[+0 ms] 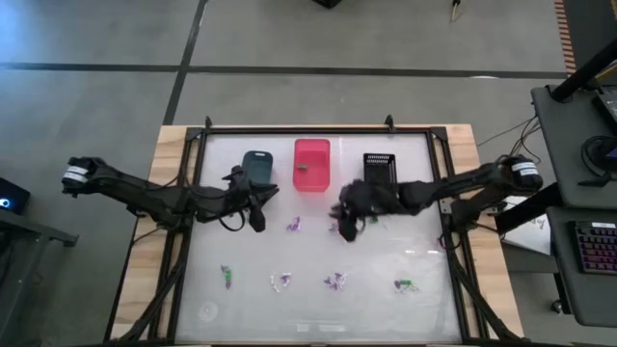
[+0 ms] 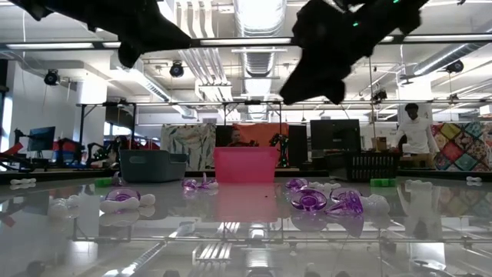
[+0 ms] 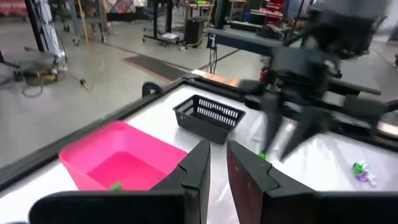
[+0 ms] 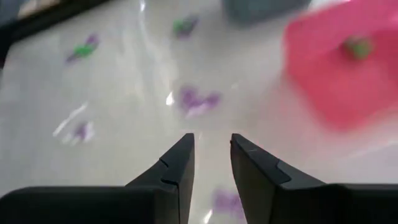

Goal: Sort Halloween decoration
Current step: Put the purple witch hat toy into the blue bin

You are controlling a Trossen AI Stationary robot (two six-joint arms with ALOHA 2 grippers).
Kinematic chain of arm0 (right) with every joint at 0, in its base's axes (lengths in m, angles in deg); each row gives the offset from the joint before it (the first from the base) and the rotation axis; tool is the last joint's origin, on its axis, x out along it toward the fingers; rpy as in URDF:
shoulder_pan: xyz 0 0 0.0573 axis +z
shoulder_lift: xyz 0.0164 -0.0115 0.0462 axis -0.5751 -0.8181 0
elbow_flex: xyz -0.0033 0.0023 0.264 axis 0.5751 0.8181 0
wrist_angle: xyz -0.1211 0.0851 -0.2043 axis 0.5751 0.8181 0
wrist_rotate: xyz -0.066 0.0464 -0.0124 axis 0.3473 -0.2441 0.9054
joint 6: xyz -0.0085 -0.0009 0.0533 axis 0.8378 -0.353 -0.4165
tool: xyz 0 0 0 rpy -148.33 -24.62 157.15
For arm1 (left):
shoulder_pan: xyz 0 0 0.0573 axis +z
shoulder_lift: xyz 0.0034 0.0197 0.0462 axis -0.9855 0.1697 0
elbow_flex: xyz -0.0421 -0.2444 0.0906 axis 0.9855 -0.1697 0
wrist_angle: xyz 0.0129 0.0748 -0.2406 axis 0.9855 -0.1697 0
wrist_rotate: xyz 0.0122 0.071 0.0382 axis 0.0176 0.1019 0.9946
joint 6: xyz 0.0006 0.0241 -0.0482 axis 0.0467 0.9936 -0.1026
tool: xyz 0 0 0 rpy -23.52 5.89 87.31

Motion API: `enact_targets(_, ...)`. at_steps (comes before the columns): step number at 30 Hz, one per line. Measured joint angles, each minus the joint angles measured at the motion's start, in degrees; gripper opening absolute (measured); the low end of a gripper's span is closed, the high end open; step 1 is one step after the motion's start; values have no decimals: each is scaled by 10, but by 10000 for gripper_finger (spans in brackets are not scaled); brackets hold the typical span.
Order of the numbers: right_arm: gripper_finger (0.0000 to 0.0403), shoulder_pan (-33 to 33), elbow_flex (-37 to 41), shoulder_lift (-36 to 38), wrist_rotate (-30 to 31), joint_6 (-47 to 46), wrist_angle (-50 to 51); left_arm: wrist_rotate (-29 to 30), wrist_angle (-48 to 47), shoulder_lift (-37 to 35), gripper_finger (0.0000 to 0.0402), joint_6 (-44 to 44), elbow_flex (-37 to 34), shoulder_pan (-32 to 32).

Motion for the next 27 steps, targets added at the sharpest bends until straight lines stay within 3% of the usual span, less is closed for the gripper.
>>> enact_targets(4, 83, 51, 0, -13, -55, -56, 26, -12, 4, 26, 37, -53, 0, 0)
enact_targets(10, 73, 107, 0, -19, -137, -111, 97, -148, -21, 42, 37, -102, 15, 0)
enact_targets(14, 74, 130, 0, -10, -137, -156, 169, -209, -154, 41, 37, -178, 57, -2)
enact_targets(20, 72, 138, 0, 0, -124, -176, 199, -222, -407, 67, 37, -253, 131, -16)
enact_targets(27, 75, 137, 0, 5, -91, -173, 180, -284, -559, 120, 37, -272, 173, -33)
